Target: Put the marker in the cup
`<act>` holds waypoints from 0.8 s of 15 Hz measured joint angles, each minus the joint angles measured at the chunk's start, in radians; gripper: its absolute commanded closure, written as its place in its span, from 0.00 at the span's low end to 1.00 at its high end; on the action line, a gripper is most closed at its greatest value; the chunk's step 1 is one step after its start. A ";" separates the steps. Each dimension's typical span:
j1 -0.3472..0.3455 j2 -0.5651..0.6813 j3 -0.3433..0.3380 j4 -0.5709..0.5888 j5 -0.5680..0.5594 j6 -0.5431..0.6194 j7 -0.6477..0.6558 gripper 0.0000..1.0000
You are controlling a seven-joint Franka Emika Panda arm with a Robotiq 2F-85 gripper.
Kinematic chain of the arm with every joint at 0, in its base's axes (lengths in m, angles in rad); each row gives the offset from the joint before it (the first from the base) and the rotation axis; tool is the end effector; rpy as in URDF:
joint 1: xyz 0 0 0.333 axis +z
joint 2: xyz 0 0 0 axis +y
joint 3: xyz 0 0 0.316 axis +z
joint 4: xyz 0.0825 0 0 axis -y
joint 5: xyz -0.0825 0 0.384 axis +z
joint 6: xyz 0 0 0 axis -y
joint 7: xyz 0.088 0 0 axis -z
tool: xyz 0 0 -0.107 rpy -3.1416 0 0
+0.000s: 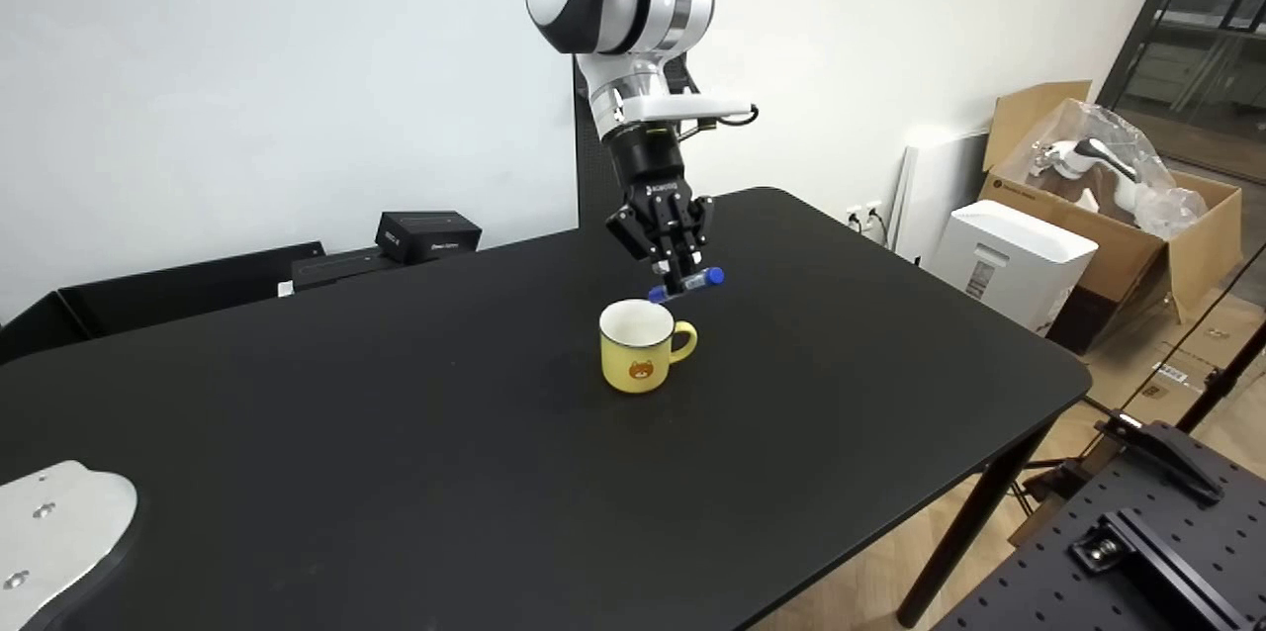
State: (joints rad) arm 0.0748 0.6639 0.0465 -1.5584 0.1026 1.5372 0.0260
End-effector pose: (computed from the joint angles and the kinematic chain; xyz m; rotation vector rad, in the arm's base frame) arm 0.6105 0.0827 0.2264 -2.8803 -0.0901 1.0389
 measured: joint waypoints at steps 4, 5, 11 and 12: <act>0.006 0.059 0.005 0.062 0.000 -0.024 0.000 0.95; 0.007 0.072 0.006 0.076 0.000 -0.031 0.000 0.95; 0.008 0.133 0.010 0.153 0.000 -0.068 0.000 0.95; 0.008 0.142 0.010 0.165 0.000 -0.074 -0.001 0.95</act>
State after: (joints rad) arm 0.0829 0.8058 0.0569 -1.3937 0.1026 1.4630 0.0253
